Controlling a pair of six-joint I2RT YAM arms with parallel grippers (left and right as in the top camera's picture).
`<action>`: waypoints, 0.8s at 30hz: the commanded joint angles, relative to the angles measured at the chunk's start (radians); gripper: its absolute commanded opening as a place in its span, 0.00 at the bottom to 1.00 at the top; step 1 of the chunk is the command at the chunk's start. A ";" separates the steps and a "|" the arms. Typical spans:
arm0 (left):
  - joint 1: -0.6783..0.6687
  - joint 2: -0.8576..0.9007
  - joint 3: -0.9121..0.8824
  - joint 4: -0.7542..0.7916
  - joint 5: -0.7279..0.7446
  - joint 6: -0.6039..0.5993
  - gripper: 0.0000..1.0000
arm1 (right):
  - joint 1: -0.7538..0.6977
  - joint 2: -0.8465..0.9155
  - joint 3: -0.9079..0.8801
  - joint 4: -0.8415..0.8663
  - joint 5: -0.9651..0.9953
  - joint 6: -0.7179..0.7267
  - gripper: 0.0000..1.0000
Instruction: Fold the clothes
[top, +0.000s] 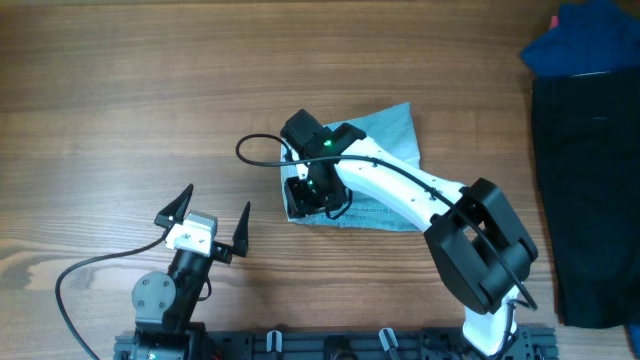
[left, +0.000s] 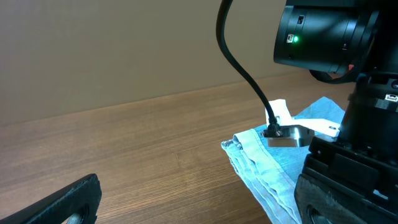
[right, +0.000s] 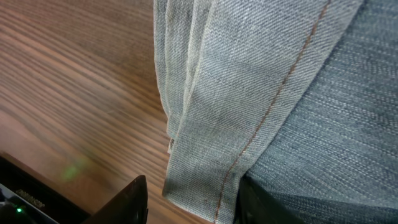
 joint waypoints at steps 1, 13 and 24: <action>0.006 -0.009 -0.005 -0.004 0.009 0.013 1.00 | -0.007 -0.045 0.030 -0.035 0.007 0.021 0.52; 0.006 -0.009 -0.005 -0.004 0.009 0.013 1.00 | -0.266 -0.292 0.053 -0.261 0.221 -0.016 0.96; 0.006 -0.009 -0.005 -0.004 0.009 0.013 1.00 | -0.292 -0.284 -0.338 -0.005 0.160 -0.062 0.28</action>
